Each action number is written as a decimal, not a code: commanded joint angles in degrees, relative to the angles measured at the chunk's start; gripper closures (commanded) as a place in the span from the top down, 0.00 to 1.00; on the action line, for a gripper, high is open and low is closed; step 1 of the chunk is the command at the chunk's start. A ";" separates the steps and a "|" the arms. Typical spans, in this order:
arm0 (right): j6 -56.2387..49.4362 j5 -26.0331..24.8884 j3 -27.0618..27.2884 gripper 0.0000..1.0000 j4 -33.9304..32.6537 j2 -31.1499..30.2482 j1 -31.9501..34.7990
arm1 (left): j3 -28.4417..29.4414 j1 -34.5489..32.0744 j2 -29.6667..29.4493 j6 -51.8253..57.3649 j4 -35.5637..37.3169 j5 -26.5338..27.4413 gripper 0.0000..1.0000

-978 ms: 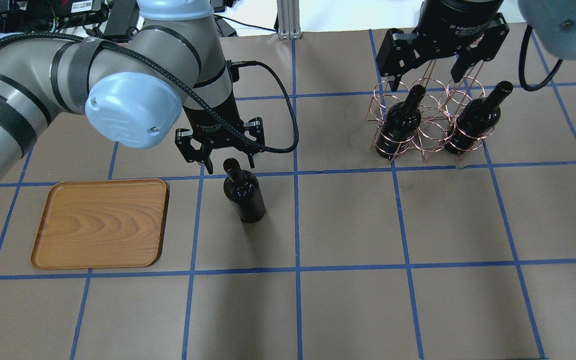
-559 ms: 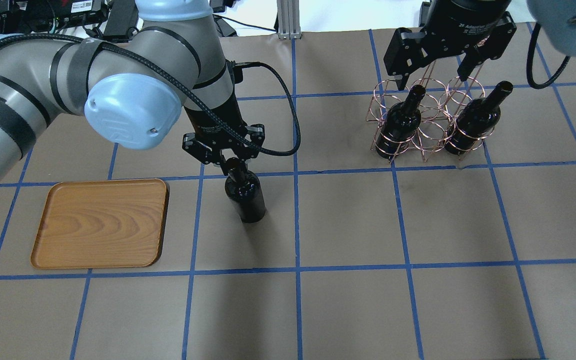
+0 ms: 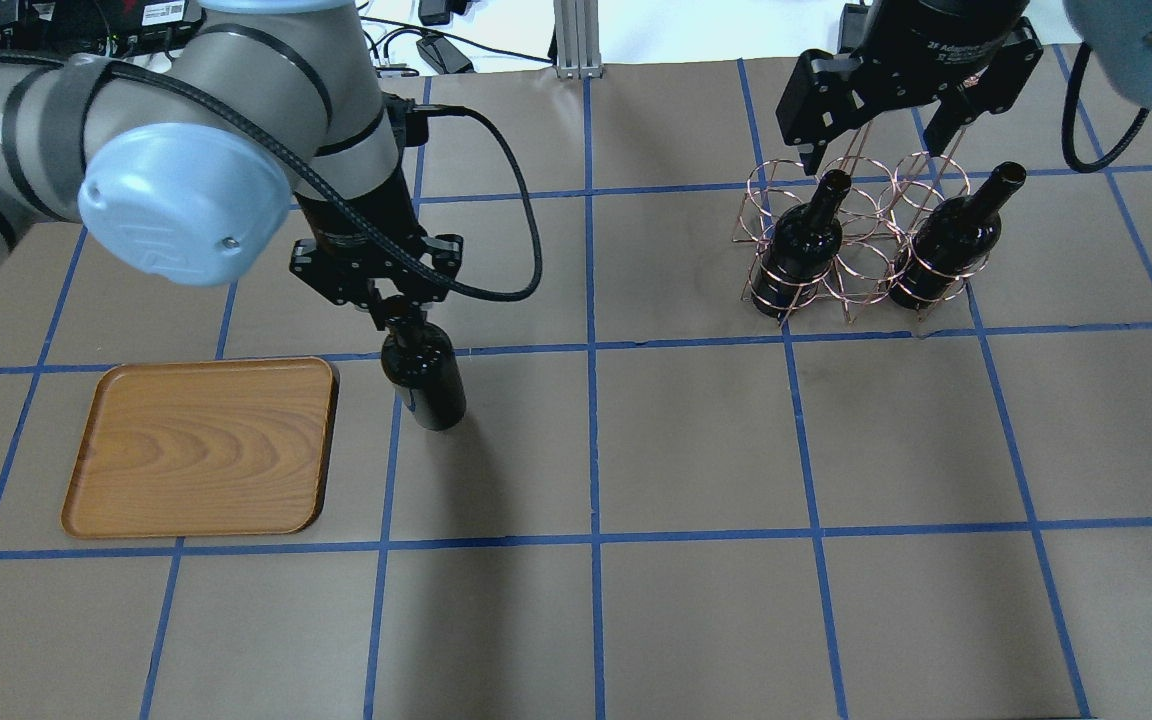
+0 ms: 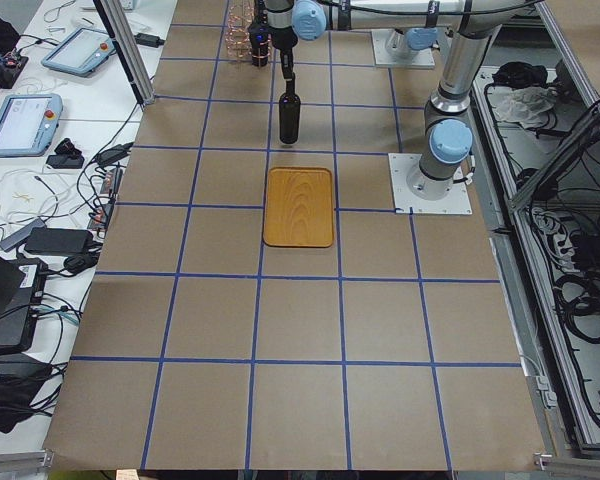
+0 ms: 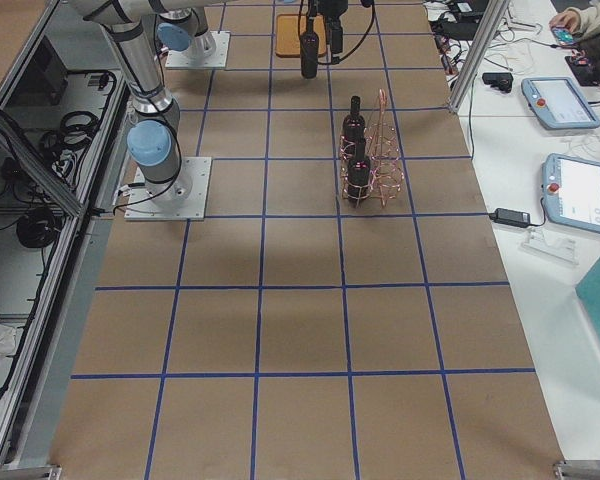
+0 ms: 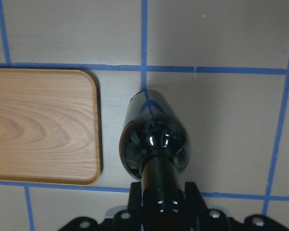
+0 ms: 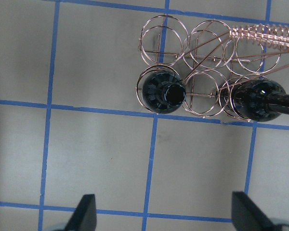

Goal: Take wine from basket and place on tray
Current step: 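Tilt and lower the bottle onto the wooden tray with the left gripper, then open the left gripper to release the bottle on the tray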

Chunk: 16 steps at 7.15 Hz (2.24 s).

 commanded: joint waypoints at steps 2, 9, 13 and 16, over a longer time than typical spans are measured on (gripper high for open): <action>-2.45 -0.01 0.03 1.00 1.02 -0.40 -2.75 | -5.60 19.71 5.27 25.99 -0.63 0.74 0.00; -4.47 -0.09 0.38 1.00 0.50 -0.84 -3.11 | -10.64 31.99 6.60 37.14 2.09 0.48 0.57; -1.05 0.61 0.47 1.00 1.11 -1.37 -3.02 | -6.19 30.25 7.74 32.35 1.40 -2.66 1.00; -1.05 0.61 1.88 1.00 0.59 -1.81 -3.11 | 3.40 17.53 8.01 13.48 -4.93 -3.65 1.00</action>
